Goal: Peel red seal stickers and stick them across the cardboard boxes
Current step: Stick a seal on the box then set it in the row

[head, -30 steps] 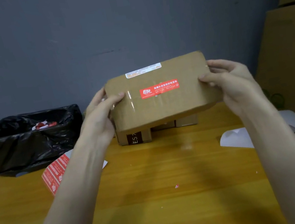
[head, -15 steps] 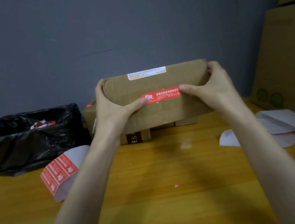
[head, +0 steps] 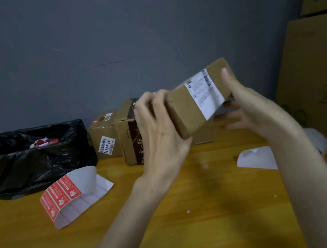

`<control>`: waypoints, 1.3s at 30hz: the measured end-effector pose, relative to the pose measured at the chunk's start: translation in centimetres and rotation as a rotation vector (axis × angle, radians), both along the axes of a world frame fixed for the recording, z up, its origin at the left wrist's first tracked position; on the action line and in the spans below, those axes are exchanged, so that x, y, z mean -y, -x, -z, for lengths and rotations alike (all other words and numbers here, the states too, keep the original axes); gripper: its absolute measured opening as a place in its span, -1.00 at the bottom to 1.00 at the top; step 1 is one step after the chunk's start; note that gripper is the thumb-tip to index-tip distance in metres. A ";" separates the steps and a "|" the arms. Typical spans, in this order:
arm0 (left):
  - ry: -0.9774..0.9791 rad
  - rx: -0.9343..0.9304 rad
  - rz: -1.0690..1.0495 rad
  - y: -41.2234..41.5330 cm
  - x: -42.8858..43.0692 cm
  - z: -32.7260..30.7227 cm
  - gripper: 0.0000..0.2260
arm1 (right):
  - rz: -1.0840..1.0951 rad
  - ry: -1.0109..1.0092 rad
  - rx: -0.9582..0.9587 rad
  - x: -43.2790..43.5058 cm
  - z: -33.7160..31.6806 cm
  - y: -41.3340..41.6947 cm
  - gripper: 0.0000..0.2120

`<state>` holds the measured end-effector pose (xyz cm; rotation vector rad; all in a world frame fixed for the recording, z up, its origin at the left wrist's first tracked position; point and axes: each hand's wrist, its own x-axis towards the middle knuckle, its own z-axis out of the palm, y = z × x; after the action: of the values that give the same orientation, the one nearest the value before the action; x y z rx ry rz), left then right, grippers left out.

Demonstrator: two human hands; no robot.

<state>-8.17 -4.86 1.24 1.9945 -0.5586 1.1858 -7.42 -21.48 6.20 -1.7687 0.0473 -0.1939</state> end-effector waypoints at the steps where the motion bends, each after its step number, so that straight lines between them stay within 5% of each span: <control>1: -0.049 0.047 -0.039 -0.2 0.5 0.5 -0.28 | -0.032 0.015 -0.014 0.1 0.0 0.2 -0.19; 4: -0.188 0.160 -0.159 -0.5 2.0 1.9 -0.31 | -0.018 0.030 -0.069 0.3 0.2 -0.1 -0.04; 8: -0.294 0.182 -0.191 -0.5 4.0 3.5 -0.36 | -0.108 -0.055 -0.085 0.7 0.9 -0.6 -0.20; 13: -0.401 0.106 0.000 -0.9 5.6 3.7 -0.28 | 0.218 -0.123 0.071 3.6 0.9 -1.4 -0.33; 23: -0.574 -0.402 -0.132 -5.8 5.1 2.9 -0.38 | 0.462 -0.106 -0.085 10.7 0.5 -4.1 -0.79; 28: -0.684 -0.619 -0.122 -8.0 5.2 2.4 -0.36 | 0.415 -0.094 -0.253 10.4 2.5 -6.6 -0.68; 35: -0.707 -0.678 -0.112 -9.0 5.2 2.6 -0.36 | 0.420 -0.056 -0.262 9.7 4.6 -10.0 -0.65; 39: -0.699 -0.668 -0.088 -9.6 5.5 2.4 -0.35 | 0.518 0.191 -0.137 9.7 6.3 -11.5 -0.74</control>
<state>1.43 -10.37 -1.14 2.8371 -0.5755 0.2974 4.13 -31.23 -0.08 -1.9297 0.6071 -0.4622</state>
